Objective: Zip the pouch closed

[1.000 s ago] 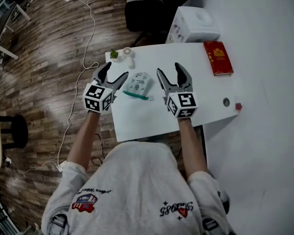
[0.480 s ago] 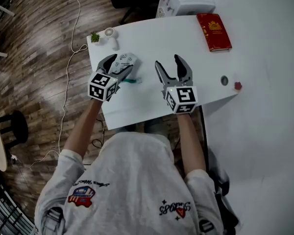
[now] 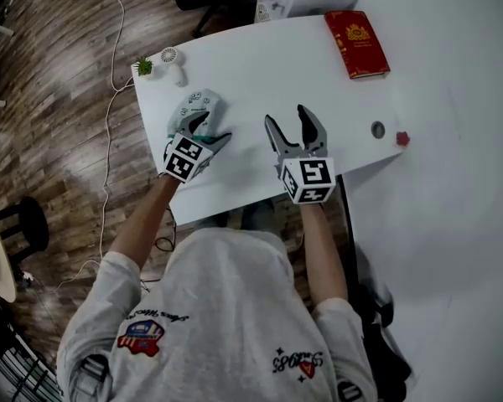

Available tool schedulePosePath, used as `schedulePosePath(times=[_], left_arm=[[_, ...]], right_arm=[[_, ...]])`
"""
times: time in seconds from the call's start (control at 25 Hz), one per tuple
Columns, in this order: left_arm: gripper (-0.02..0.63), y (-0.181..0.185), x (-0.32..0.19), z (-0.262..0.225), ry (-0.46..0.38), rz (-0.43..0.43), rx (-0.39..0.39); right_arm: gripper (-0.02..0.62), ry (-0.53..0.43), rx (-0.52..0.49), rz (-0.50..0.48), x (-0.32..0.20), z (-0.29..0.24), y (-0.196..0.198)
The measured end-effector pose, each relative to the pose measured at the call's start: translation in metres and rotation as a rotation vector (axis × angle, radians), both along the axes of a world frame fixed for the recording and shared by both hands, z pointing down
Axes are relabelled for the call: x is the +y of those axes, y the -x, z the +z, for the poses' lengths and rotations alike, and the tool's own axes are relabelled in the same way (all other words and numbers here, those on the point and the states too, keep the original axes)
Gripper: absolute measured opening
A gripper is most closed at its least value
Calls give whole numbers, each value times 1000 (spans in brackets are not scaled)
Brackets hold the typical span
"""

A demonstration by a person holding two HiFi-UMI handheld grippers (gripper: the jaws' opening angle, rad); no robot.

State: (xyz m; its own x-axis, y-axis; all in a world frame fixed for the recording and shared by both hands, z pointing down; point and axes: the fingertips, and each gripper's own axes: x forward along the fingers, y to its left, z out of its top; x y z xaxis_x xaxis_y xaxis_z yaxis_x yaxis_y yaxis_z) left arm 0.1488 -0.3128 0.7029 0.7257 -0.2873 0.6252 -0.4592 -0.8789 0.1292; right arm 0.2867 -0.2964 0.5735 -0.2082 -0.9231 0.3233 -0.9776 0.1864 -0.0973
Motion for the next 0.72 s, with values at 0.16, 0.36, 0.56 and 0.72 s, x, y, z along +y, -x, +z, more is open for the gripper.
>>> schedulePosePath(times=[0.16, 0.36, 0.56, 0.72], left_arm=[[341, -13, 13, 26, 29, 64, -57], [327, -19, 29, 66, 112, 132, -175], [259, -13, 39, 96, 179, 159, -254], [252, -12, 41, 107, 205, 141, -283]], right_arm=[[302, 7, 5, 9, 3, 2, -13], [302, 32, -3, 29, 8, 11, -29], [302, 49, -7, 39, 8, 17, -41], [302, 53, -17, 39, 6, 19, -42]])
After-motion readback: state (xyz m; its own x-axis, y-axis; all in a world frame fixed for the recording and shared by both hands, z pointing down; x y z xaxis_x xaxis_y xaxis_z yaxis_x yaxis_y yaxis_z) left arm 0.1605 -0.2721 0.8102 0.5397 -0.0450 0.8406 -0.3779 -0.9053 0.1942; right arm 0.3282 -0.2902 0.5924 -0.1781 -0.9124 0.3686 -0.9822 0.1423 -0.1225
